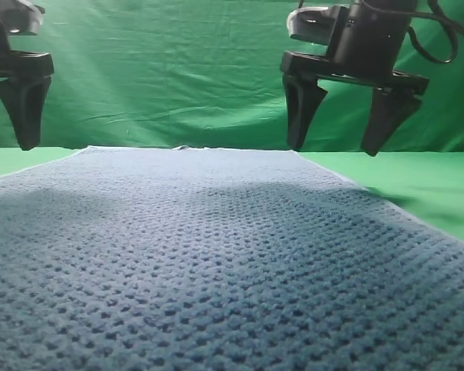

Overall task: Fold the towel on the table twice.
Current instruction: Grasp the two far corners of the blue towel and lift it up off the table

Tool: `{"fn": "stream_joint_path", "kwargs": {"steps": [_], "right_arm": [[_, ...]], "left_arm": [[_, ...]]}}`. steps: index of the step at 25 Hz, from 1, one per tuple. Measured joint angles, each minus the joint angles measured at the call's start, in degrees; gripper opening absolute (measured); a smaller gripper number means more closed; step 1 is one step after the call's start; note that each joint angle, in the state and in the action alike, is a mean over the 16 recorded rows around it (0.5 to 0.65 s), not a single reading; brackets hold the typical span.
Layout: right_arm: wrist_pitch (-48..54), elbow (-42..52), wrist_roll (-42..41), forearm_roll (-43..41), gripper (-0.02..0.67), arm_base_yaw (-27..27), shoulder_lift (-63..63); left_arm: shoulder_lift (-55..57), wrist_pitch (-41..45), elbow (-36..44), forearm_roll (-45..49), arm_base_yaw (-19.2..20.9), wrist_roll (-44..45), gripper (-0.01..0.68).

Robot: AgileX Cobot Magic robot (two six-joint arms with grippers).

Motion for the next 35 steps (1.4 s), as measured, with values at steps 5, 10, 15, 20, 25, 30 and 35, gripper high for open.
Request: {"fn": "stream_joint_path", "kwargs": {"steps": [5, 10, 15, 20, 25, 30, 35], "right_arm": [[-0.68, -0.6, -0.09, -0.11, 0.645, 0.56, 1.94], [-1.41, -0.83, -0.25, -0.3, 0.645, 0.85, 3.47], [-2.09, -1.05, -0.43, -0.56, 0.645, 0.88, 4.59], [-2.5, -1.34, -0.67, -1.01, 0.622, 0.89, 5.31], [-2.79, -1.67, -0.93, -1.58, 0.549, 0.89, 5.83], [-3.05, -1.96, -1.13, -1.74, 0.379, 0.89, 6.29], [-2.81, -2.36, -1.01, -1.66, 0.194, 0.89, 6.45]], "left_arm": [[1.48, -1.81, -0.18, -0.21, 0.09, -0.19, 0.641], [3.24, -3.55, -0.28, -0.23, 0.28, -0.2, 0.643], [4.77, -4.81, -0.37, -0.64, 0.53, -0.2, 0.643], [6.06, -5.05, -0.69, -1.66, 0.77, -0.2, 0.619], [7.22, -4.6, -1.18, -3.38, 0.91, -0.2, 0.522], [8.12, -3.95, -1.84, -5.09, 1.02, -0.2, 0.34], [8.75, -2.52, -3.03, -6.19, 1.06, -0.2, 0.154]]}}
